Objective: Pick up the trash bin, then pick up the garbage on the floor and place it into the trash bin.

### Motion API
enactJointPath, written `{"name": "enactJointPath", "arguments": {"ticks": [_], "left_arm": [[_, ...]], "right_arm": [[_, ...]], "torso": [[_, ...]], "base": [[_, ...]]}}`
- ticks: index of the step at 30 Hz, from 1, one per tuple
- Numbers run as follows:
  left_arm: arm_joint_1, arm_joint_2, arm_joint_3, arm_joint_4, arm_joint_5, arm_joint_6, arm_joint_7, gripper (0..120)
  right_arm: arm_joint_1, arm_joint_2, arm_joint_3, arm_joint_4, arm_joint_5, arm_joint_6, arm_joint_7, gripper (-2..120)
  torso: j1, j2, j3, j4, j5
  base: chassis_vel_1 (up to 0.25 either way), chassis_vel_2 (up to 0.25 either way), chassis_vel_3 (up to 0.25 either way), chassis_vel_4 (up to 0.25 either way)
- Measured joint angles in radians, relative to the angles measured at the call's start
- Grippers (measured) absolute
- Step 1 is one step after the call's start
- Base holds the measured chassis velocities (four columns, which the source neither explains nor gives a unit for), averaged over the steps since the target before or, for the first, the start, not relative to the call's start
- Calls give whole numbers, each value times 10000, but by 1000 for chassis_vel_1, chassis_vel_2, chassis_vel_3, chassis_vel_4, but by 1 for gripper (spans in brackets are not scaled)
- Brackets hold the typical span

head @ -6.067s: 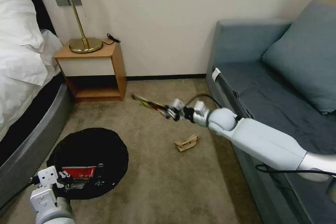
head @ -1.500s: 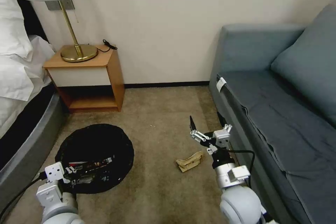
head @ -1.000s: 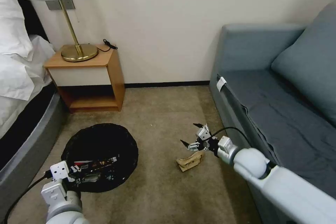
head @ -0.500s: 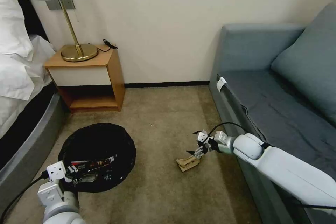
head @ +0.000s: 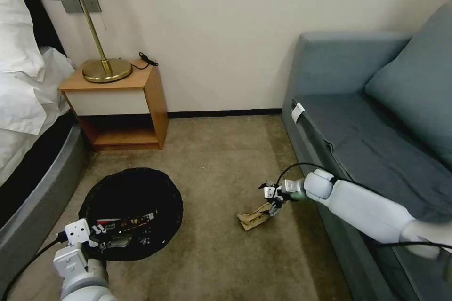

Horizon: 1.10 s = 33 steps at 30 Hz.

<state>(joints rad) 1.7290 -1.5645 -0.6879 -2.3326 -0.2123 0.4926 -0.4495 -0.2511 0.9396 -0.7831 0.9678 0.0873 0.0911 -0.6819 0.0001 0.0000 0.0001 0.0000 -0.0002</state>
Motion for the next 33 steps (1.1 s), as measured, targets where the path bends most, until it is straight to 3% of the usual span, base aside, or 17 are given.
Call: {"name": "enactJointPath", "arguments": {"ticks": [5,15,23,33], "left_arm": [[-3,9,-73,92,21,-38,3,3],[-2,27,-141,171,10,-107,0,3],[145,29,-146,165,9,-170,0,3],[284,39,-149,45,21,-222,0,3]], "right_arm": [[172,794,-55,-1805,-769,821,-548,100],[-46,1525,-134,-2718,-1134,1128,-616,100],[-254,2575,35,-3777,-1631,1448,-493,98],[-346,3067,356,-4677,-2331,1563,-310,90]], "torso": [[0,0,0,-2,1],[0,-1,-1,-2,-1],[0,0,-1,1,1],[0,0,-1,0,0]], "base": [[0,0,0,0],[0,0,0,0],[0,0,0,0],[0,0,0,0]]}}
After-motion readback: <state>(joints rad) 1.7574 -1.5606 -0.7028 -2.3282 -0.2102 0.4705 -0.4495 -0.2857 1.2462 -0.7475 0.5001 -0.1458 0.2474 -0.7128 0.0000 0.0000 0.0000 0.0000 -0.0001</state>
